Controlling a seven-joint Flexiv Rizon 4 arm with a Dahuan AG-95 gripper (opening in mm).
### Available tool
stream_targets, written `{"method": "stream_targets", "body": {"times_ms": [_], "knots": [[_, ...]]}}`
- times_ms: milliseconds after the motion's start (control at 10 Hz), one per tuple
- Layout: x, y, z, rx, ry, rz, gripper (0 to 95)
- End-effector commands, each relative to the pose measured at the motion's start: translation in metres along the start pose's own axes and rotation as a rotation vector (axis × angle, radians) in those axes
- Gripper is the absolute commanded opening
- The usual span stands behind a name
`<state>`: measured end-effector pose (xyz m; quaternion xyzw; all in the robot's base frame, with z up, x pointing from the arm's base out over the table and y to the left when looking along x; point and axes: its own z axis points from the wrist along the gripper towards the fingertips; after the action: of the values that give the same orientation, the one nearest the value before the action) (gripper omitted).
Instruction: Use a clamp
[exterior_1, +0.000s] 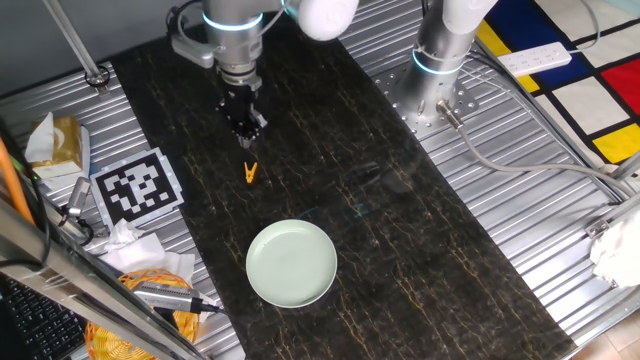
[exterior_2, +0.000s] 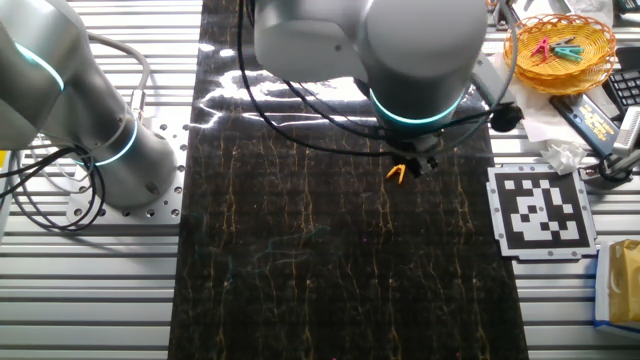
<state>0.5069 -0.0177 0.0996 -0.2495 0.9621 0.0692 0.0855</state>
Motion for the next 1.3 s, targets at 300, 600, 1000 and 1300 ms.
{"method": "stream_targets", "body": {"times_ms": [300, 600, 1000, 1300], "knots": [[0.0024, 0.0013, 0.0024, -0.003, -0.01, -0.055, 0.0], [0.0024, 0.0013, 0.0024, 0.005, 0.038, 0.036, 0.0], [0.0024, 0.0013, 0.0024, 0.074, 0.293, 0.069, 0.0], [0.0024, 0.0013, 0.0024, -0.044, 0.322, -0.076, 0.0]]}}
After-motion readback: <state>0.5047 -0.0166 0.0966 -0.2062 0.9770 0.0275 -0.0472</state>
